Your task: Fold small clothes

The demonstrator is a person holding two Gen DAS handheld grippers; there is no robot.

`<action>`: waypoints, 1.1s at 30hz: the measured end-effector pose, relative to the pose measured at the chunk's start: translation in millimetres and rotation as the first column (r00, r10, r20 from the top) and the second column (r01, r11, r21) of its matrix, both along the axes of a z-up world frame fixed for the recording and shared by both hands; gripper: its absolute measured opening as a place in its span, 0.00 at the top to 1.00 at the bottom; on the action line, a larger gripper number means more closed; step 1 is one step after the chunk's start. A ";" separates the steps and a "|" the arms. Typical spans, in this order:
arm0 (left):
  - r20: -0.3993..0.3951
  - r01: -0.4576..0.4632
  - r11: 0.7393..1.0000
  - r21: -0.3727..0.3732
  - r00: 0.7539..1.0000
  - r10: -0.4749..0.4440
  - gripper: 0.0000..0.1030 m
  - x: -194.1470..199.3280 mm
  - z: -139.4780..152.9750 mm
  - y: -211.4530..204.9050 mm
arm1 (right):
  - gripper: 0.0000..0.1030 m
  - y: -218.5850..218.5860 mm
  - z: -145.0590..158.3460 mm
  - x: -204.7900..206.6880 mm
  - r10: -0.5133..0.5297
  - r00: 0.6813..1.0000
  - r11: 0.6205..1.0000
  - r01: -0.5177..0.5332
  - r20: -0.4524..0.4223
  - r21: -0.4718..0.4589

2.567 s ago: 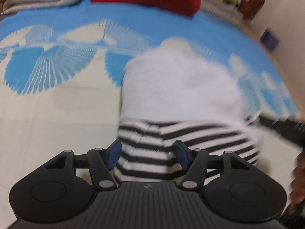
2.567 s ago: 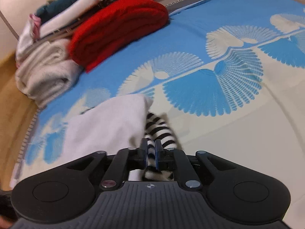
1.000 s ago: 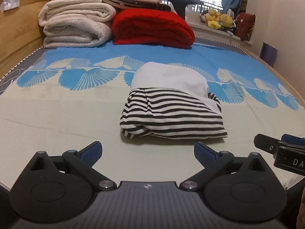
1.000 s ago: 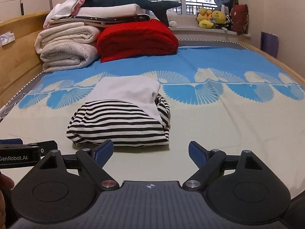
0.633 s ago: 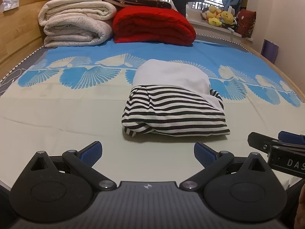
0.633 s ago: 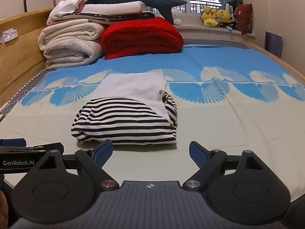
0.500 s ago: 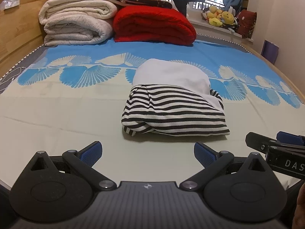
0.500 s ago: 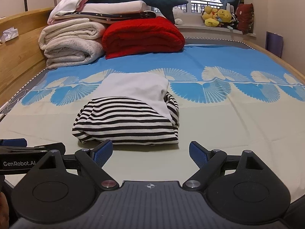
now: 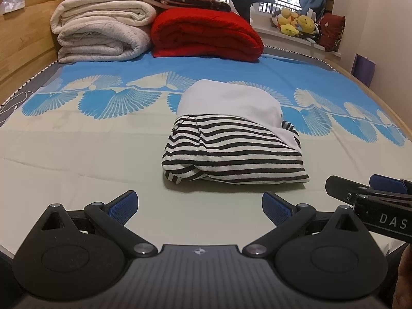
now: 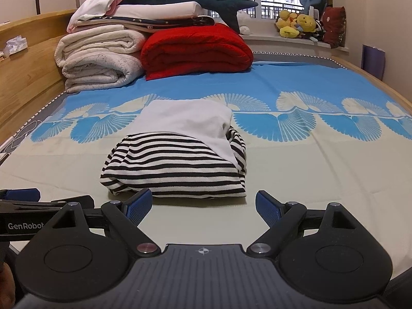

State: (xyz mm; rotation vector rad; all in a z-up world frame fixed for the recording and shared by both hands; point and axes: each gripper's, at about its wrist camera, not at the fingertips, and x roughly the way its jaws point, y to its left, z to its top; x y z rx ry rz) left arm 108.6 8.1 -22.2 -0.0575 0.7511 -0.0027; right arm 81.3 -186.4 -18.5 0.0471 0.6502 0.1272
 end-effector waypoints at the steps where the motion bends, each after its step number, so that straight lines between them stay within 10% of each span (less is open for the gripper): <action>1: 0.000 0.000 1.000 0.000 1.000 0.000 0.01 0.2 -0.2 0.1 | 0.15 0.0 0.0 0.0 0.000 1.000 1.000 0.000 0.000 0.000; 33: -0.006 -0.003 1.000 -0.013 1.000 0.003 0.01 3.0 -2.8 2.6 | 0.14 3.4 -0.5 1.9 0.015 1.000 1.000 -0.015 0.003 -0.007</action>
